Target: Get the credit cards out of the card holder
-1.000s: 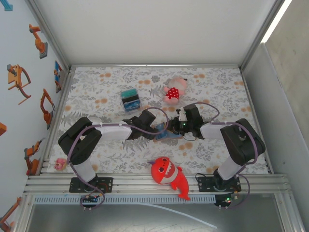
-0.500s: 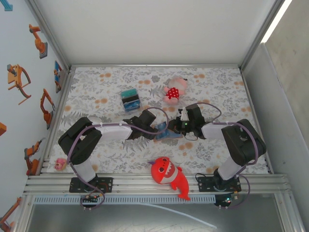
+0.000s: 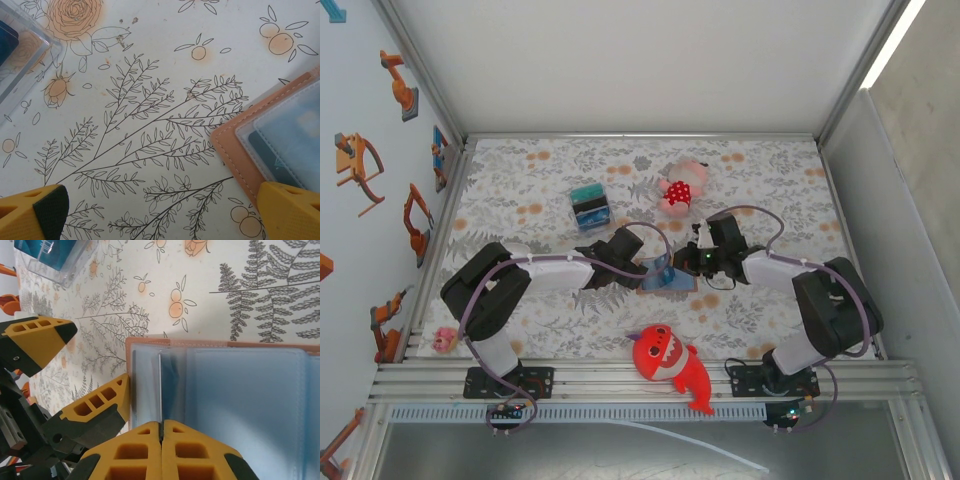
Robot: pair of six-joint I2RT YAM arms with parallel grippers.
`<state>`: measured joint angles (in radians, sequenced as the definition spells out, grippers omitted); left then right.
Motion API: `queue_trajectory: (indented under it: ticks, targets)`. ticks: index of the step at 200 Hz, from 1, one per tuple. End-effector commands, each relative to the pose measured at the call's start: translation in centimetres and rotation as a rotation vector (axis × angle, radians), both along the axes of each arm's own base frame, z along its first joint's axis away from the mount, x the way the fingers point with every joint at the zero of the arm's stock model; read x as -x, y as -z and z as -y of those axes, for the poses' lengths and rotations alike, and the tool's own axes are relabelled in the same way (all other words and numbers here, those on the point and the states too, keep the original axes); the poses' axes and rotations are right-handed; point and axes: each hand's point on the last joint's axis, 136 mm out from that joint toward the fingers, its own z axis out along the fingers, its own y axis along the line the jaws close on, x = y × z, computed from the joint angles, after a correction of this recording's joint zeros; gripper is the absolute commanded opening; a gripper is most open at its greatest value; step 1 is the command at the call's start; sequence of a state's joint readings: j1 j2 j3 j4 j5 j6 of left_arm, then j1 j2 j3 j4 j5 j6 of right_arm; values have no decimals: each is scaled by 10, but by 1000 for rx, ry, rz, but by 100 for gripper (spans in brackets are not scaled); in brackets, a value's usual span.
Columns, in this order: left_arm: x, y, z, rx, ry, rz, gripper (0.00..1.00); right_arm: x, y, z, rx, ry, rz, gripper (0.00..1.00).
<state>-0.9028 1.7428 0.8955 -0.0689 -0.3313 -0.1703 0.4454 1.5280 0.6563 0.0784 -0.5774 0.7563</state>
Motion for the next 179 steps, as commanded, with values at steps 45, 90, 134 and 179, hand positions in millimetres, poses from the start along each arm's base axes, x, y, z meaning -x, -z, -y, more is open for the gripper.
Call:
queue_trajectory:
  ticks: [45,90,134,179]
  targets:
    - [8,-12,-23,-71,-22,1,97,-6,-23,11,82,-23,86,2]
    - [2,-44,-21,-14,-34,66,97,-7,-36,15,114,-43,137,0]
    - [-6,-79,-8,81,-25,127,97,-7,-48,14,114,-77,193,0]
    - [-10,-100,-2,204,-5,152,97,-7,-61,11,113,-118,245,0]
